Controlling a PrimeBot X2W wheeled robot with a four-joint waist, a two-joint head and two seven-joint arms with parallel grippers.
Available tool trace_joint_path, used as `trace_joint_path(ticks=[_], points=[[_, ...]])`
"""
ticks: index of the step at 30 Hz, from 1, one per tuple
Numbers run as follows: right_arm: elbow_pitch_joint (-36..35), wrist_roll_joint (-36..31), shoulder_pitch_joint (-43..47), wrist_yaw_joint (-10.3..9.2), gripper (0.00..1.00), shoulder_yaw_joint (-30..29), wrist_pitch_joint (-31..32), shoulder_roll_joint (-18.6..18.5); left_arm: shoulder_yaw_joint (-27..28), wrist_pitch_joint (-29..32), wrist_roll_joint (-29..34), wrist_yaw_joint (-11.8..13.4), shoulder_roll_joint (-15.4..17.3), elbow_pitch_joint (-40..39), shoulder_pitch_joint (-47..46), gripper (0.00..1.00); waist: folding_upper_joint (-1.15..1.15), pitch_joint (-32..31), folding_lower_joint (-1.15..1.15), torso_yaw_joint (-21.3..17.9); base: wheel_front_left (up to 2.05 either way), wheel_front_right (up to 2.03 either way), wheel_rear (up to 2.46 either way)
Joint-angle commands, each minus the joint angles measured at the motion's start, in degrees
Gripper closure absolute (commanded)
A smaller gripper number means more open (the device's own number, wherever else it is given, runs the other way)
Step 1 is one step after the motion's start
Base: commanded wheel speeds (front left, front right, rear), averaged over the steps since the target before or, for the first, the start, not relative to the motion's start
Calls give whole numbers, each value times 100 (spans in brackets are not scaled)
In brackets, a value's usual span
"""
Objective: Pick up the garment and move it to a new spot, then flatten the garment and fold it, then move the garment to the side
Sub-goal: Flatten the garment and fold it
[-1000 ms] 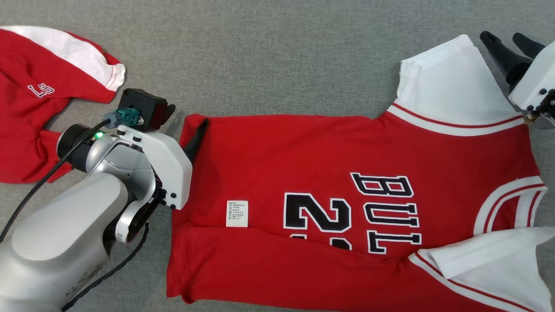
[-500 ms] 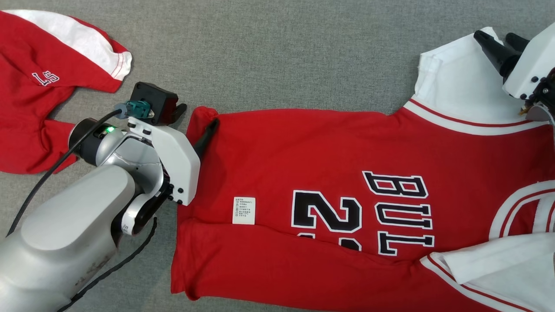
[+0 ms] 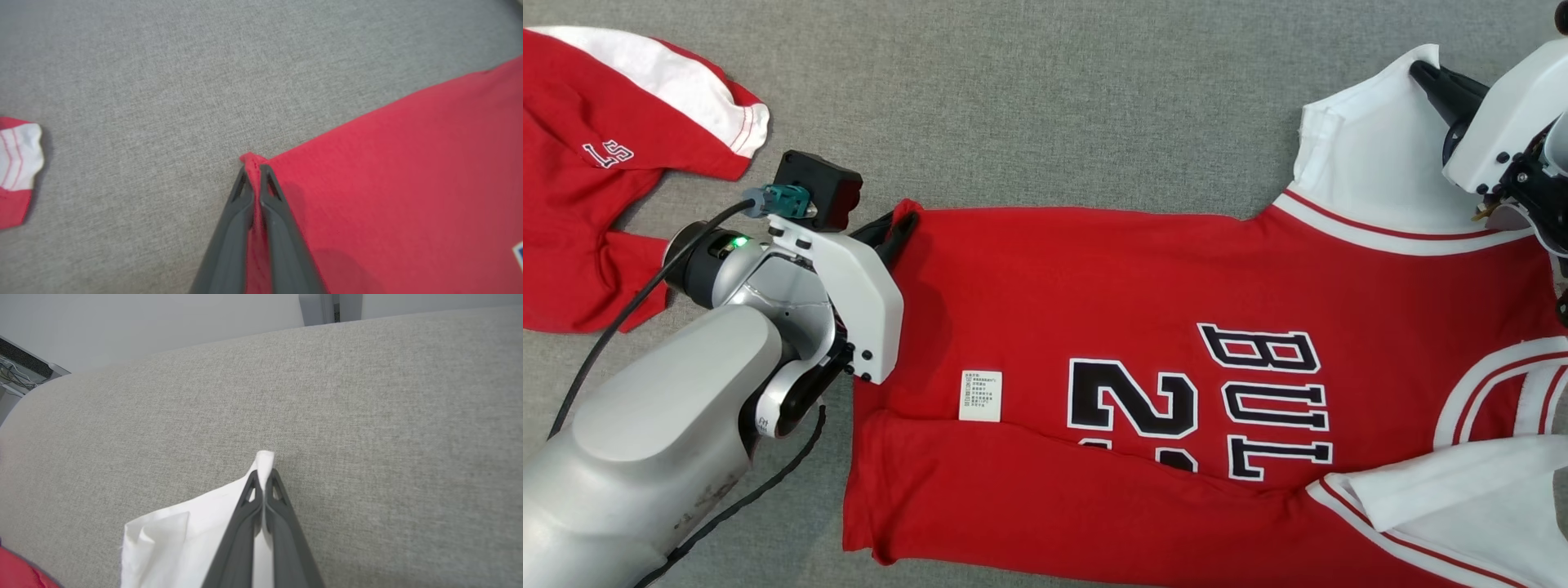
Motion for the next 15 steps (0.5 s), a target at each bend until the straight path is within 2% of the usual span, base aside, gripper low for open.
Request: trace_joint_path(ticks=[1,11,15], points=[[-30,94,75,12,100,48,-113,-75,34,-58,13,35,49,38,37,100,0,-73,0,-15,0,0,0],[78,410,317,12,100,248,-672,-422,105,-153,-162,210,196,6,393,100,0,-478,0,-115,0,0,0],[131,489,357,12,100,323,-772,-441,113,-195,-189,227,228,13,472,100,0,-560,0,-151,0,0,0]])
